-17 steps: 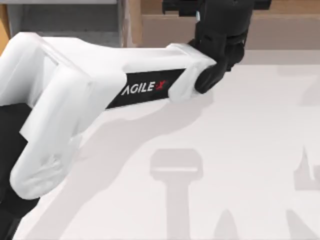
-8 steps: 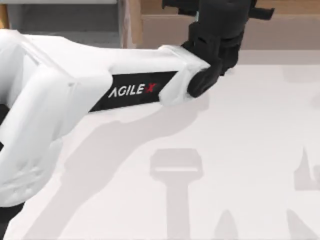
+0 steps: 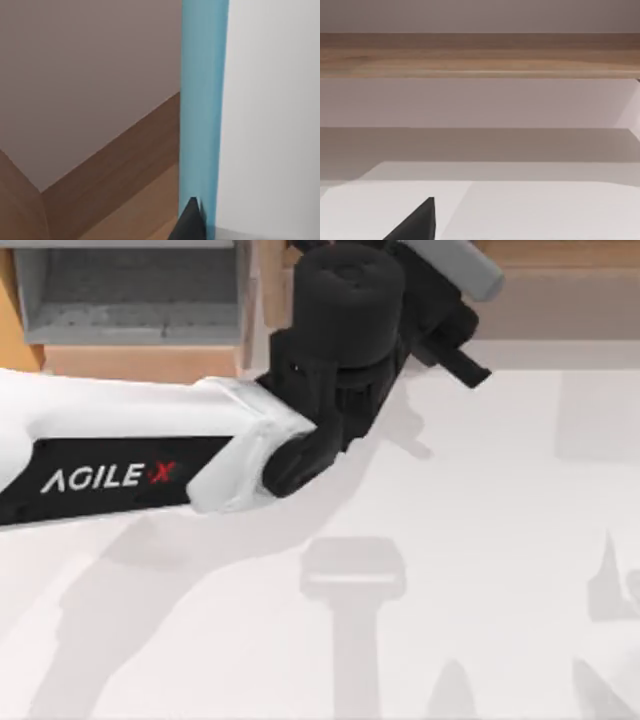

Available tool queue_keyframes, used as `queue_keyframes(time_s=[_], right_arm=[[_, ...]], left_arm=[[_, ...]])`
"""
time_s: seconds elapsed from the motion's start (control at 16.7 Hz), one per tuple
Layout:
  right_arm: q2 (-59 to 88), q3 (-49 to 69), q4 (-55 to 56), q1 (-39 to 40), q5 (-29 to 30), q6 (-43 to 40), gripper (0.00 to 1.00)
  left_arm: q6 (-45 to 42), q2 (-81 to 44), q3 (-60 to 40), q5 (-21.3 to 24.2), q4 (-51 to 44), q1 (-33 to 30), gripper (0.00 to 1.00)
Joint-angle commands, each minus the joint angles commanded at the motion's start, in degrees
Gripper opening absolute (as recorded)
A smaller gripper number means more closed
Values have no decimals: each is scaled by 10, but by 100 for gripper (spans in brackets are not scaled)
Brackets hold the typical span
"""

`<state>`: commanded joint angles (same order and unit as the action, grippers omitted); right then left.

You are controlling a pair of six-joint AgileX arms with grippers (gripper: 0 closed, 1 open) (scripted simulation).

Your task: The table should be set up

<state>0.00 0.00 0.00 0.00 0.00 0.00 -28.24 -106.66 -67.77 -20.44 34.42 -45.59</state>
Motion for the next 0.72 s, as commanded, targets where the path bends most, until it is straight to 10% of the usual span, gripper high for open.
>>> queue_keyframes(time_s=[0.72], right_arm=[[0, 0, 0, 0, 0, 0, 100]], left_arm=[[-448, 171, 342, 97, 51, 254, 0]])
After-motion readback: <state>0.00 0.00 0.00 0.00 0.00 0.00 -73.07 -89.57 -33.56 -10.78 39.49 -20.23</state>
